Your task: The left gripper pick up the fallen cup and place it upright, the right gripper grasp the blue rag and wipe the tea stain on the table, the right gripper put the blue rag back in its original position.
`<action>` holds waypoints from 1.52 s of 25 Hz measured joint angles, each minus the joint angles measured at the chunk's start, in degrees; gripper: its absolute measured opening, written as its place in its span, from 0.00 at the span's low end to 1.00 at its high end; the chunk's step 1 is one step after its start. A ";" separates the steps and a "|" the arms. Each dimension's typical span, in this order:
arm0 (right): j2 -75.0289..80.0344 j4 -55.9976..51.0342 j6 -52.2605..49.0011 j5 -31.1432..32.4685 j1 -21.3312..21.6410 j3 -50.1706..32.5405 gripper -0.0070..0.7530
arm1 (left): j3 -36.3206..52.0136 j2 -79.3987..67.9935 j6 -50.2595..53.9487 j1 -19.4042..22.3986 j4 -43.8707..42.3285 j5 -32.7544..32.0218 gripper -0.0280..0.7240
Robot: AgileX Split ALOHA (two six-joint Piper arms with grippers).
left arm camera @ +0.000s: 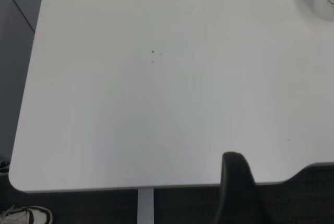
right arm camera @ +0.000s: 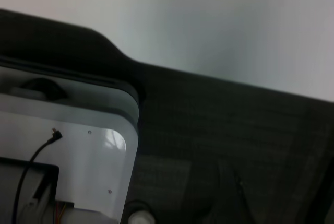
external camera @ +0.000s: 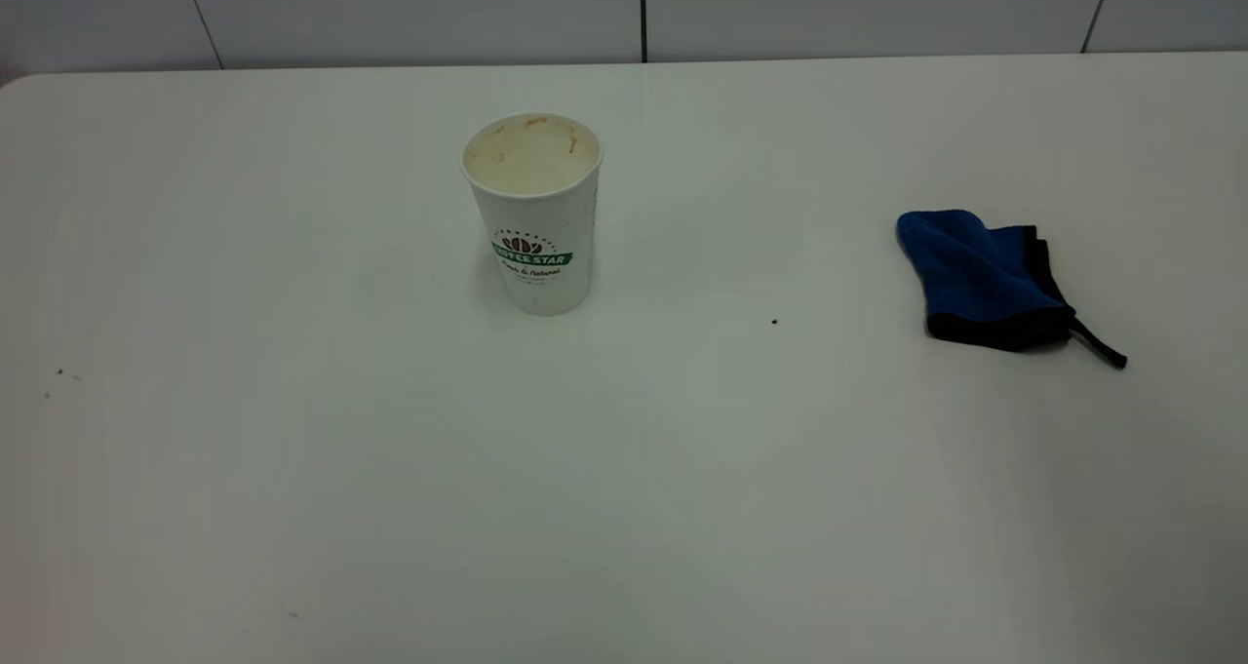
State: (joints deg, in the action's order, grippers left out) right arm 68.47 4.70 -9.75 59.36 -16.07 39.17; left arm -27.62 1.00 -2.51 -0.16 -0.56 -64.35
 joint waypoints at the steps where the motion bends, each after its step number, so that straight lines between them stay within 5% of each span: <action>1: -2.56 0.00 -0.50 0.13 0.00 -2.74 0.68 | 0.00 0.00 0.00 0.00 0.00 0.00 0.67; 8: -18.42 -0.55 -1.09 1.83 0.84 -11.86 0.68 | 0.00 0.00 0.00 0.00 0.00 0.00 0.67; 23: -47.89 0.00 -1.09 3.30 14.26 -12.28 0.68 | 0.00 0.00 0.00 0.00 0.00 0.00 0.67; 38: -68.24 -0.05 -1.09 4.49 14.46 -12.28 0.68 | 0.00 0.00 0.00 0.00 0.00 0.00 0.67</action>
State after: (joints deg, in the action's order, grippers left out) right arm 0.22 4.65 -10.84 63.85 -1.62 26.89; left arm -27.62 1.00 -2.51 -0.16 -0.56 -64.35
